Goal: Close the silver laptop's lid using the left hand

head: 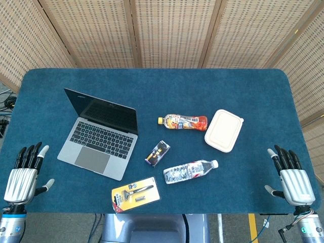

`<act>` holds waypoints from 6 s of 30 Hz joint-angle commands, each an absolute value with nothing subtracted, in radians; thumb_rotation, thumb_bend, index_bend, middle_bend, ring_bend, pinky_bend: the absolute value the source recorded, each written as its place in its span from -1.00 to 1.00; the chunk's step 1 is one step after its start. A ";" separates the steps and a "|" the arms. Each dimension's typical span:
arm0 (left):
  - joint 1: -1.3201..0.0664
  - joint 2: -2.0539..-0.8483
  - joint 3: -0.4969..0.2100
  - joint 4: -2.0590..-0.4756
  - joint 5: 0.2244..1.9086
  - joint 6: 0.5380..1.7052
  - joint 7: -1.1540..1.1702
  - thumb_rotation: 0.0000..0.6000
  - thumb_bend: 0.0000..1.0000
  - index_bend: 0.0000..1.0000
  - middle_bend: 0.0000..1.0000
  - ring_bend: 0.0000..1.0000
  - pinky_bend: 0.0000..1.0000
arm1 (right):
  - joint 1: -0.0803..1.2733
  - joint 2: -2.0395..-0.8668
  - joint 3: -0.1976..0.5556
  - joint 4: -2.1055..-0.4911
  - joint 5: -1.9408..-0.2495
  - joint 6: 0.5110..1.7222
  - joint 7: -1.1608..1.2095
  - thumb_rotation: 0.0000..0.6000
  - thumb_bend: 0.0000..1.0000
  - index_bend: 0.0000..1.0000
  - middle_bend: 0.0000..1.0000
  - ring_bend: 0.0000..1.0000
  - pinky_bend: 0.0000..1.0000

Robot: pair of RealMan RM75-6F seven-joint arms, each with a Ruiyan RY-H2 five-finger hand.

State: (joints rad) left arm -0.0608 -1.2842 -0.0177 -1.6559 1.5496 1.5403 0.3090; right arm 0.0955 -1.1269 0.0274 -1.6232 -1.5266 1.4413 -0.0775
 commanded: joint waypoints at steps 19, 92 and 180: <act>-0.058 -1.278 -0.019 -1.659 1.550 1.546 0.296 1.00 -0.60 -1.00 -1.00 -1.00 -1.00 | 0.091 -1.142 0.031 -1.601 -1.553 1.472 -0.062 1.00 -1.00 -1.00 -1.00 -1.00 -1.00; -0.687 -1.225 -0.321 -1.712 0.946 0.967 0.692 1.00 0.22 -0.99 -1.00 -1.00 -1.00 | 0.103 -1.140 0.028 -1.592 -1.543 1.433 -0.027 1.00 -1.00 -1.00 -1.00 -1.00 -1.00; -0.853 -1.080 -0.170 -1.834 0.714 0.941 0.610 1.00 0.87 -0.13 -0.45 -0.55 -0.58 | 0.107 -1.131 0.017 -1.598 -1.547 1.423 -0.011 1.00 -1.00 -1.00 -1.00 -1.00 -1.00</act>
